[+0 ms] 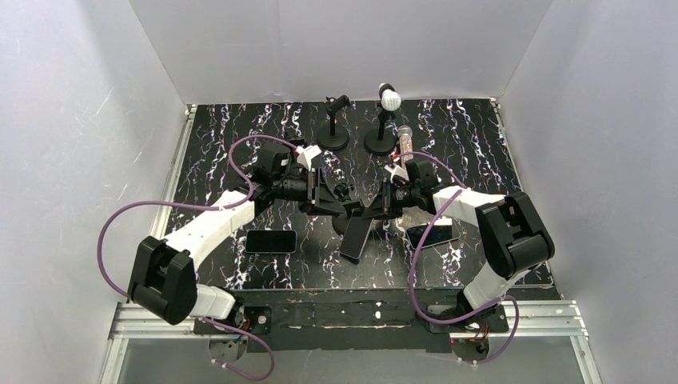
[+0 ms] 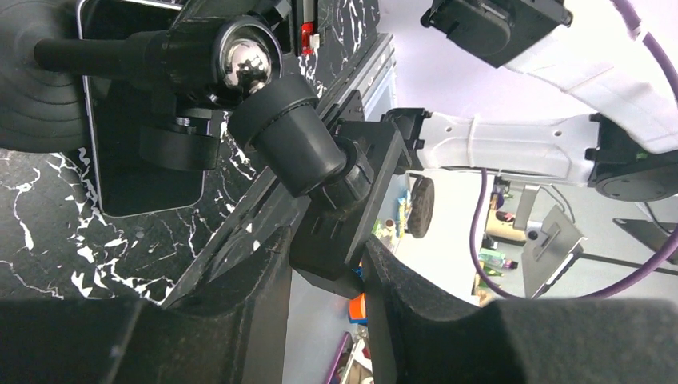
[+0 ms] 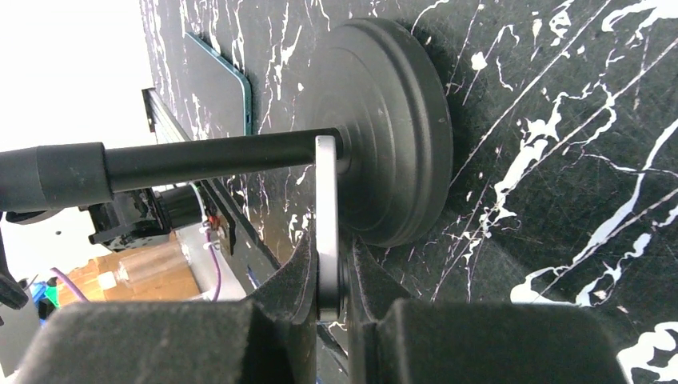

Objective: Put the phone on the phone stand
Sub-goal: Move the phone stand to the center of the board.

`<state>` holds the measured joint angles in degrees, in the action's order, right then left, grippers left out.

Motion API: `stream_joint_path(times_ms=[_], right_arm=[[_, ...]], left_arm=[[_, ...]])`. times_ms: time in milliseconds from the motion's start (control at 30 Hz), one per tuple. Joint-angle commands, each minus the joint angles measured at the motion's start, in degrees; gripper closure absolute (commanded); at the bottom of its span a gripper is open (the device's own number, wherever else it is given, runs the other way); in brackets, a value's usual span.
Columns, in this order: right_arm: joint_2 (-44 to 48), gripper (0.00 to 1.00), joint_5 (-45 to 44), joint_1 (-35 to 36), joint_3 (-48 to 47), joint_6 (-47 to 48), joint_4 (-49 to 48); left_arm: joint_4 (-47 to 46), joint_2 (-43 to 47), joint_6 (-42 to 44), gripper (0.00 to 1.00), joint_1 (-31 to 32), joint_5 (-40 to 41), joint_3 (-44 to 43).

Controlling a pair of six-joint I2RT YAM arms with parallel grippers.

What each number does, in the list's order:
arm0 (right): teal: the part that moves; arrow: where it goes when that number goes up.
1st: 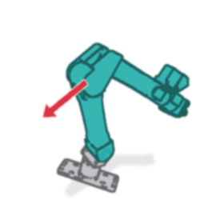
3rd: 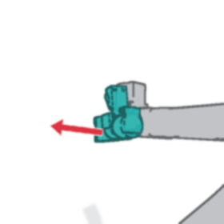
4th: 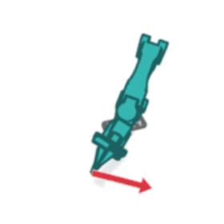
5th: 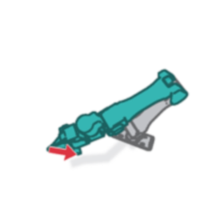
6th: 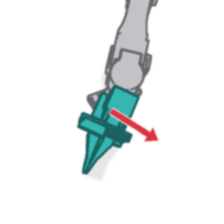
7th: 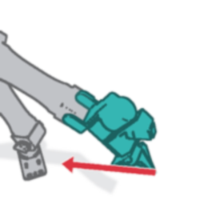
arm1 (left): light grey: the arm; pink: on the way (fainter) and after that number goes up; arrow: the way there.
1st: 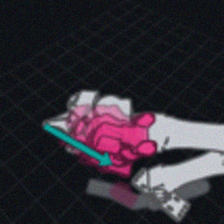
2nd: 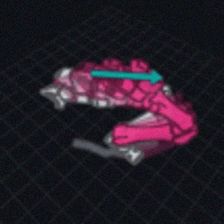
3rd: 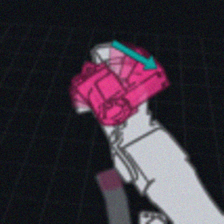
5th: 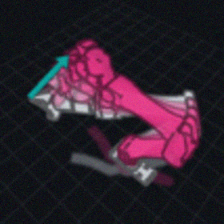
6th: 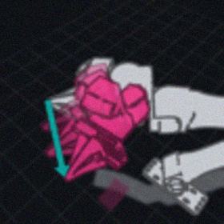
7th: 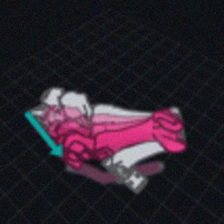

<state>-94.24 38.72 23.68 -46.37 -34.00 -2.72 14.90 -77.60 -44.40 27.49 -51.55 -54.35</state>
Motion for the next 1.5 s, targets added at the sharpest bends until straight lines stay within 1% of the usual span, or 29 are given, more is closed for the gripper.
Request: stream_joint_path(times_ms=[0,33,100,133,200,433,567,633,733,967,1233,1467], right_arm=[[-1.61,0.99,-8.90,-0.31,-0.91,4.34,2.30],[-1.35,0.99,-8.78,-0.30,-0.84,4.29,2.28],[-0.90,0.99,-8.60,-0.30,-0.89,4.31,2.43],[-0.65,0.99,-8.43,-0.30,-0.96,4.39,2.62],[-0.03,0.99,-8.08,-0.23,-1.15,4.51,2.63],[3.58,0.99,-6.90,-0.13,-1.35,4.61,4.78],[5.88,0.99,-6.08,-0.11,-1.27,4.57,5.62],[7.23,0.99,-6.09,-0.13,-1.18,4.68,6.21],[9.06,0.99,-6.35,-0.17,-1.14,5.05,7.15],[10.68,0.99,-7.12,-0.13,-1.85,6.59,9.72],[11.84,0.99,-7.50,-0.13,-2.60,7.46,11.42],[15.48,0.99,-8.30,-0.79,-3.38,7.97,13.02]], left_arm=[[1.48,2.57,6.10,1.00,0.07,-9.98,-7.23],[4.67,2.47,8.38,1.00,0.06,-8.90,-8.23],[8.26,2.46,11.25,0.92,0.04,-7.39,-9.47],[9.10,2.37,12.03,0.86,0.03,-7.12,-9.67],[9.36,2.44,12.63,0.70,0.04,-6.99,-9.65],[8.41,4.47,13.39,0.27,0.02,-5.75,-8.82],[9.04,6.36,13.97,0.08,0.02,-4.23,-8.89],[10.06,7.26,14.72,0.02,0.02,-2.98,-9.09],[12.87,7.73,16.39,0.02,0.02,-0.59,-9.61],[14.15,7.60,16.72,0.02,-0.06,0.54,-7.74],[25.77,10.20,22.64,0.02,-0.06,9.90,-9.40],[28.37,13.88,23.19,0.02,-0.06,14.99,-9.61]])
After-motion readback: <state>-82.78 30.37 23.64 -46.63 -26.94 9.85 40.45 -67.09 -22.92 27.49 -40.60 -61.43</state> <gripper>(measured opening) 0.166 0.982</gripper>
